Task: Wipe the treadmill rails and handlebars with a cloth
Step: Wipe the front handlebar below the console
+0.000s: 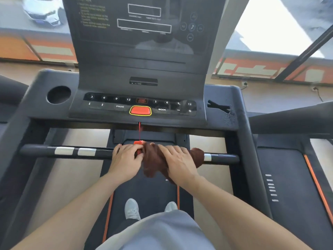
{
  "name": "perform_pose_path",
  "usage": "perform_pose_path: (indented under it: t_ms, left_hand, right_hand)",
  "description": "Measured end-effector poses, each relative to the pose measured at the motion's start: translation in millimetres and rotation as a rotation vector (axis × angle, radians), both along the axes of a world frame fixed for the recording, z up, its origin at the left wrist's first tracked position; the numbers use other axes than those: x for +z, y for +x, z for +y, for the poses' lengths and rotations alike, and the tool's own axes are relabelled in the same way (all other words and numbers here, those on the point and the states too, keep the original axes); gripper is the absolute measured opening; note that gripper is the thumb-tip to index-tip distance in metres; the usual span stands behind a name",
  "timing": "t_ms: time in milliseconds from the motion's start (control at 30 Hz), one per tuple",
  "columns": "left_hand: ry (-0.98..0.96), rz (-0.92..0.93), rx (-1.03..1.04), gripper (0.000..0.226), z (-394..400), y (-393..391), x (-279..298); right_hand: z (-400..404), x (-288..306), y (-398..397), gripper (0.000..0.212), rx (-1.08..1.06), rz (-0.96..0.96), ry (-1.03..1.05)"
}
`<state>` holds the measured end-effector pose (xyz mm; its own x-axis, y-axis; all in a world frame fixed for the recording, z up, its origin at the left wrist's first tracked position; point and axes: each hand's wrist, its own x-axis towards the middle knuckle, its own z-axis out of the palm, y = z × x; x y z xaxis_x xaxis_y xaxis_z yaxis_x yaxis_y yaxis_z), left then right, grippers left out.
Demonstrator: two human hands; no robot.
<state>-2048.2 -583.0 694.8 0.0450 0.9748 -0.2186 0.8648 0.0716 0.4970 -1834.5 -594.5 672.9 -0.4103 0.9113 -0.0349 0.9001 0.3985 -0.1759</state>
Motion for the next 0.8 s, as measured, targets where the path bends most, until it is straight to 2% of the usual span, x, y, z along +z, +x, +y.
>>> perform_pose_path:
  t_ms: [133, 233, 300, 400, 467, 500, 567, 600, 667, 700, 733, 800]
  left_hand:
    - [0.008, 0.029, 0.088, 0.022, 4, 8, -3]
    - [0.038, -0.003, 0.143, 0.015, 2, 17, -8]
    - [0.094, -0.084, 0.14, 0.011, 0, 24, -6]
    - [0.182, -0.264, 0.029, 0.007, -1, 40, 9]
    - [0.195, -0.269, -0.082, 0.006, 2, 55, 17]
    - [0.171, -0.251, -0.12, 0.009, 5, 63, 20]
    - [0.049, -0.122, -0.174, 0.028, 16, 79, 21]
    - [-0.035, -0.003, -0.215, 0.044, 22, 88, 19]
    - [-0.206, 0.169, -0.285, 0.068, 31, 106, 17]
    - [-0.274, 0.176, -0.301, 0.071, 33, 113, 14]
    - [-0.311, 0.135, -0.307, 0.068, 35, 119, 14]
    - [-0.28, -0.023, -0.309, 0.047, 36, 126, 12]
  right_hand:
    - [-16, 8, 69, 0.088, -0.203, -0.12, 0.006]
    - [-24, 13, 121, 0.081, -0.348, -0.215, 0.015]
    - [-29, 19, 132, 0.082, -0.405, -0.222, -0.039]
    - [-35, 34, 122, 0.087, -0.567, -0.161, -0.15]
    - [-42, 42, 115, 0.089, -0.769, 0.038, -0.138]
    - [-46, 44, 112, 0.087, -0.884, 0.24, -0.126]
    - [-52, 44, 104, 0.082, -1.094, 0.661, -0.121]
    - [-51, 44, 100, 0.08, -1.186, 0.786, -0.106]
    - [-45, 47, 95, 0.077, -1.378, 0.964, -0.073]
    - [-39, 48, 94, 0.075, -1.462, 1.034, -0.063]
    - [-34, 51, 93, 0.074, -1.528, 1.077, -0.052]
    - [-27, 54, 92, 0.076, -1.613, 1.122, -0.056]
